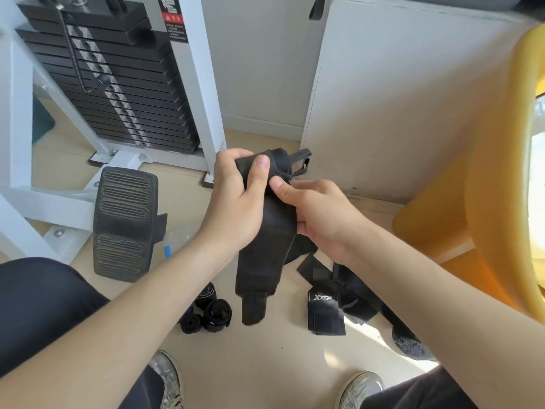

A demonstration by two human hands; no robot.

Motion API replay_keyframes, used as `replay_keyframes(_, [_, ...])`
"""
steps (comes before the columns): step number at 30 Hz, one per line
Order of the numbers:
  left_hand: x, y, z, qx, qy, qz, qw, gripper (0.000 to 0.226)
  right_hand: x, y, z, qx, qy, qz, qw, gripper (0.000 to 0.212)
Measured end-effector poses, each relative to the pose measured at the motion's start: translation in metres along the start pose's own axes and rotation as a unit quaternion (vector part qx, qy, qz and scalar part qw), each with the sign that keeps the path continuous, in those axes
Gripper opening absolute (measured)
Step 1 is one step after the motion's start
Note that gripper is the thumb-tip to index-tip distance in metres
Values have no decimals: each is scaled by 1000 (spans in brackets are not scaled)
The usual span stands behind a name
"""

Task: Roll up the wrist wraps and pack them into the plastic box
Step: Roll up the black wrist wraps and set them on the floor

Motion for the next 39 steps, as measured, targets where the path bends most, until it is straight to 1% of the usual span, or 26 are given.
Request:
replay_keyframes(1, [-1,-1,0,17,4,36,999,29,1,-1,1,14,18,26,999,33])
replay_keyframes(2, [0,-2,-1,30,13,64,997,31,1,-2,1,26,26,46,998,33])
replay_keyframes(4, [3,-5,-7,51,39,93,994,33,-1,-2,4,33,20,63,997,41])
replay_keyframes(6, [8,-7,-12,66,72,83,992,34,-4,-2,7,17,5,67,998,48])
replay_keyframes(7, [10,-9,-14,54,90,52,993,37,-5,-2,7,6,-2,68,998,51])
replay_keyframes(9, [11,-8,-13,-6,115,-28,993,48,-9,-2,7,-8,-21,68,997,56])
replay_keyframes(11, [10,-6,-10,-63,135,-51,988,57,-13,0,6,-18,-41,52,998,57])
replay_keyframes(12, [10,-4,-9,-89,157,-56,982,58,-15,1,4,-20,-42,39,998,55])
replay_keyframes(14, [11,-1,-9,-128,209,-70,967,52,-17,1,-1,-19,-38,19,999,49])
replay_keyframes(15, [10,-1,-9,-134,219,-64,964,46,-17,0,-3,-18,-40,15,999,45])
replay_keyframes(16, [9,-1,-9,-129,216,-49,967,41,-17,-1,-6,-17,-46,12,999,42])
replay_keyframes(18, [3,-2,-8,-82,179,21,980,29,-19,-2,-9,-19,-66,-5,998,35])
replay_keyframes(19, [2,-3,-7,-55,161,56,984,24,-20,-3,-11,-17,-75,-13,997,35])
replay_keyframes(20, [1,-3,-7,-39,154,70,985,23,-20,-3,-12,-10,-80,-15,997,36])
replay_keyframes(24, [4,-5,-12,-35,199,-2,979,39,-20,-5,-14,21,-66,34,997,32])
replay_keyframes(27, [9,-8,-15,-79,229,-83,967,50,-18,-3,-17,25,-44,60,997,35])
replay_keyframes(28, [10,-9,-16,-107,234,-126,958,47,-18,-1,-17,9,-40,50,998,33])
replay_keyframes(29, [11,-9,-16,-133,235,-173,947,38,-18,1,-18,-13,-40,31,999,31])
replay_keyframes(31, [10,-8,-15,-153,220,-233,935,19,-14,4,-21,-53,-37,-8,998,28])
replay_keyframes(32, [9,-6,-13,-154,208,-236,936,19,-12,4,-23,-69,-31,-17,997,27])
replay_keyframes(34, [7,0,-12,-166,210,-226,936,44,-9,6,-25,-92,-24,-24,995,29])
replay_keyframes(35, [8,0,-13,-170,233,-218,932,51,-9,7,-26,-98,-22,-28,995,31])
replay_keyframes(36, [9,-1,-15,-166,260,-199,930,49,-9,7,-26,-99,-19,-33,994,31])
replay_keyframes(37, [9,-1,-16,-154,268,-173,935,42,-9,7,-26,-99,-15,-40,994,31])
replay_keyframes(39, [5,0,-14,-123,231,-122,957,31,-10,5,-27,-98,-15,-65,993,29])
Point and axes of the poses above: each hand's wrist, its own z-axis towards the middle knuckle, its own x-axis out of the palm, y = z × x, the point moved 5 cm from there along z, towards the middle knuckle, and after that the axes turned 14 degrees about -x, right-handed, at the moved point
